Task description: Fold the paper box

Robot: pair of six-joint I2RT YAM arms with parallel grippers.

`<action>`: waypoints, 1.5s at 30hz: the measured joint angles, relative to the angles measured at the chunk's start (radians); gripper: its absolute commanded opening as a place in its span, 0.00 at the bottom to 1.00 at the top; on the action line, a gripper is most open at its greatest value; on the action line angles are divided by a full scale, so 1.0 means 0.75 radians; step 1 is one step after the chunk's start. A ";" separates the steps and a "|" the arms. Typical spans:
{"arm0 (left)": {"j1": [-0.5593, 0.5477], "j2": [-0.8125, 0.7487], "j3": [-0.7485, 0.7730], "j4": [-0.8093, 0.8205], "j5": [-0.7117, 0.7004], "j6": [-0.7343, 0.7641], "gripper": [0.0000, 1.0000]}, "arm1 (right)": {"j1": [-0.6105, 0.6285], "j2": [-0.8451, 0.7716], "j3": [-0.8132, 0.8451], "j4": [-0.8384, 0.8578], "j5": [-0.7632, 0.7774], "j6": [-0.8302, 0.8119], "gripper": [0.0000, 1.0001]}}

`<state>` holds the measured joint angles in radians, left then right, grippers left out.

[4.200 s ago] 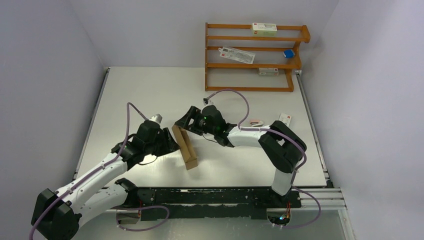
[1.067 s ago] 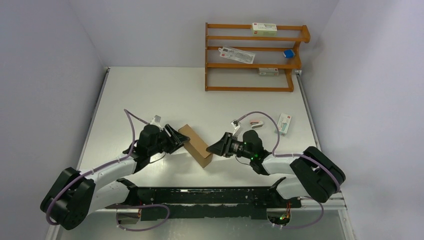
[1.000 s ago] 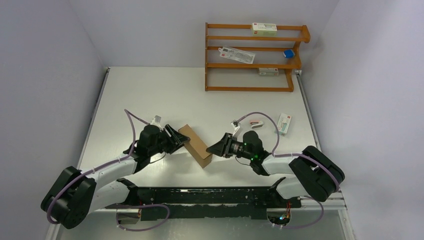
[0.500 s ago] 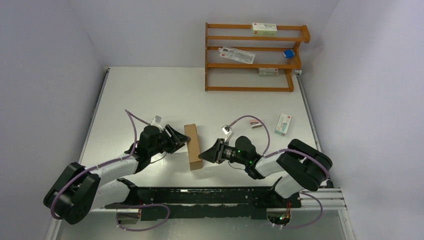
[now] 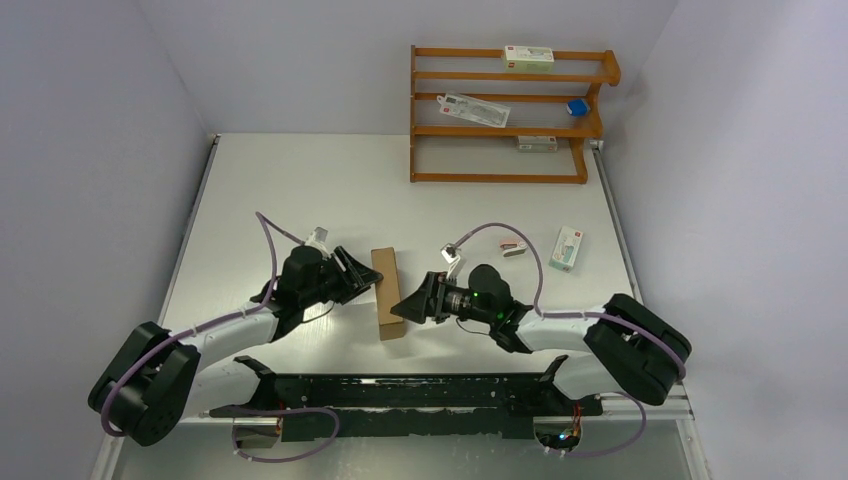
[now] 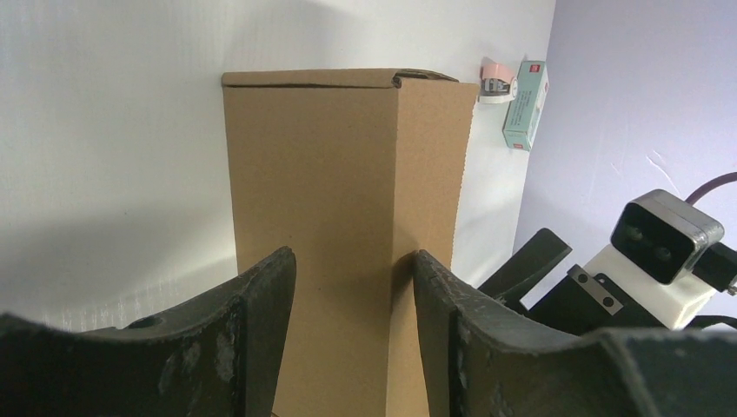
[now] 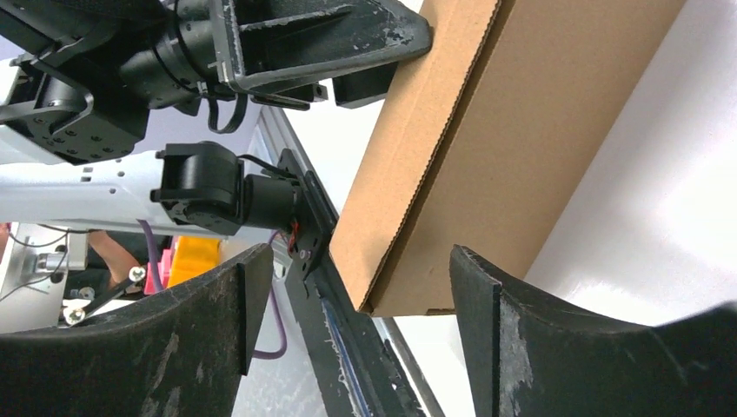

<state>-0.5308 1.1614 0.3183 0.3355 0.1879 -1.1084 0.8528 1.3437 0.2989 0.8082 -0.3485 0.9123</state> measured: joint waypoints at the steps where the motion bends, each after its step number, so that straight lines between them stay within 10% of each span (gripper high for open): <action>1: 0.000 0.002 0.001 0.000 0.001 0.002 0.56 | 0.001 0.002 0.005 -0.013 -0.003 0.000 0.79; 11: 0.000 0.003 0.003 -0.002 0.002 0.003 0.56 | 0.011 0.208 -0.001 0.079 -0.041 0.042 0.60; 23: 0.000 -0.001 0.003 0.000 0.001 0.002 0.56 | 0.024 0.562 -0.093 0.738 -0.063 0.173 0.38; 31: 0.000 -0.019 0.004 -0.016 0.000 0.019 0.56 | 0.042 0.664 -0.092 0.903 -0.058 0.230 0.55; 45: 0.020 0.003 0.020 -0.035 0.012 0.062 0.55 | 0.003 0.302 0.119 0.166 -0.012 0.055 0.81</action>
<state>-0.5159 1.1637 0.3336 0.3092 0.1970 -1.0618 0.8547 1.5703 0.3882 0.9329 -0.3573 0.9535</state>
